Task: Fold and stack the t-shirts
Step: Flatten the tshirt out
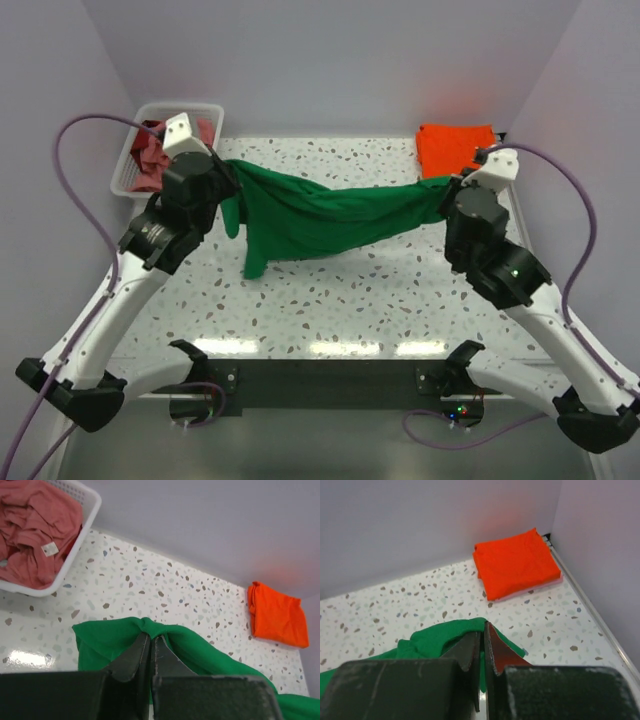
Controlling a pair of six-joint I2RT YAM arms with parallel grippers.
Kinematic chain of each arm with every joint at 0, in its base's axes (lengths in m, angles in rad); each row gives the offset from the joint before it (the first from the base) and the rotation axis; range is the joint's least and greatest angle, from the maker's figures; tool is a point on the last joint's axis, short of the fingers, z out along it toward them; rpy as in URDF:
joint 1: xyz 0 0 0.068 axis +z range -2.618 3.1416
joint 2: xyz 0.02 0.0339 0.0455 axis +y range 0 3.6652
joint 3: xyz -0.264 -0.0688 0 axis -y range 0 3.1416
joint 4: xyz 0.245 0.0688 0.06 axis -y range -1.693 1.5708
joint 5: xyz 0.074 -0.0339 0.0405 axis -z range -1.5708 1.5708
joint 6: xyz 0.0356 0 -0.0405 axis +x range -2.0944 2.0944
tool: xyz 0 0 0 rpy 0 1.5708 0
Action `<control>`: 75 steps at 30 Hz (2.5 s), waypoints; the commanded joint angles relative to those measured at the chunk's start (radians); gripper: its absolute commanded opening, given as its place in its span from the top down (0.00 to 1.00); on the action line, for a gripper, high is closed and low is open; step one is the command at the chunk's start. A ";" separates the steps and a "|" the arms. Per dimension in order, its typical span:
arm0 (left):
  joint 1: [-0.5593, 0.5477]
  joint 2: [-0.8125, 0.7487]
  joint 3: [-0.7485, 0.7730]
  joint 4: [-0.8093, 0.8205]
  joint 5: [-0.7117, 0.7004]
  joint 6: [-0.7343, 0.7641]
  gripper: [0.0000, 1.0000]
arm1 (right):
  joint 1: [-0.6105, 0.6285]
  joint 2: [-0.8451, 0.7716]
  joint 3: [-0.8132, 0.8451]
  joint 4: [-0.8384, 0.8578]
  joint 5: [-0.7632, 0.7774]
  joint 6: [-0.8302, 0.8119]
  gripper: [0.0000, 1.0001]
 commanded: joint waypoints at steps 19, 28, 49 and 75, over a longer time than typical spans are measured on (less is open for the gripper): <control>0.005 -0.319 0.075 0.017 0.059 0.020 1.00 | -0.004 -0.139 0.285 -0.042 -0.117 -0.123 1.00; 0.059 0.090 -0.068 0.014 0.079 -0.023 1.00 | -0.096 0.281 0.313 -0.086 -0.134 -0.071 1.00; 0.222 0.616 0.097 -0.035 0.111 0.037 0.00 | -0.463 1.106 0.773 -0.116 -0.501 -0.072 0.01; 0.259 0.065 -0.468 -0.009 0.154 -0.175 0.00 | 0.181 1.026 0.187 0.041 -0.851 0.219 0.01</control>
